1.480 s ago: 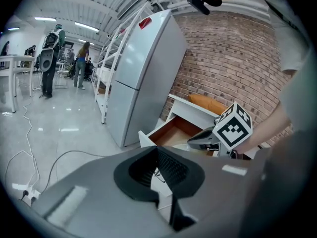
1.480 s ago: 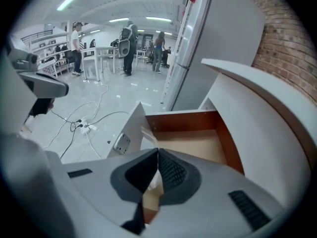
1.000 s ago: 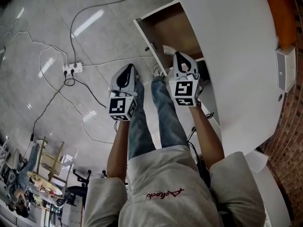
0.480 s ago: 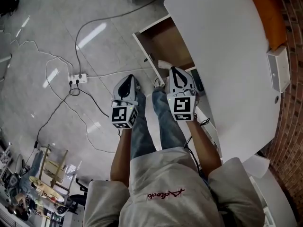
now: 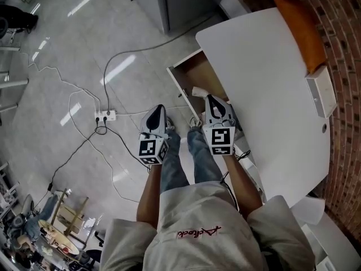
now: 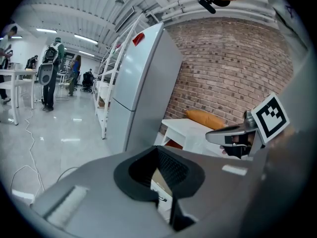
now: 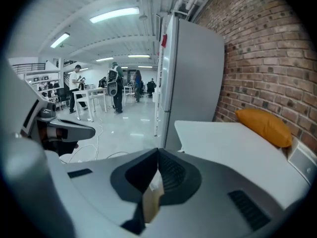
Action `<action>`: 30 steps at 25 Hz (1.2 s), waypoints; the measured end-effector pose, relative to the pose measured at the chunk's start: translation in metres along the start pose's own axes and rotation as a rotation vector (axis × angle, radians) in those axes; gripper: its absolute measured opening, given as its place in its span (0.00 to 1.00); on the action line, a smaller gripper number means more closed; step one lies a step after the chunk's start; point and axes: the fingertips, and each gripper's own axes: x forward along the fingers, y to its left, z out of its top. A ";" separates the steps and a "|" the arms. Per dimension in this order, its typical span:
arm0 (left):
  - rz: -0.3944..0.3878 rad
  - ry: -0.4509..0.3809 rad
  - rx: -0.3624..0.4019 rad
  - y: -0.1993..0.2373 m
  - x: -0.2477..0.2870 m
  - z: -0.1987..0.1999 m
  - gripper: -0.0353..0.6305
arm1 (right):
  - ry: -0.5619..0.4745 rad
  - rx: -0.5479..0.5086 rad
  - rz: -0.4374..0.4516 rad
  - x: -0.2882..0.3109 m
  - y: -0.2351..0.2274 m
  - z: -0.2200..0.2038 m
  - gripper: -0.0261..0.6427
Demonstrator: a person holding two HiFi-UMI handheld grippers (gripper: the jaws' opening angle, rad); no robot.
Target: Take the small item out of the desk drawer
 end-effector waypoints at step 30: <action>0.022 -0.244 0.154 -0.025 -0.041 0.187 0.07 | -0.234 -0.014 -0.044 -0.059 -0.046 0.144 0.06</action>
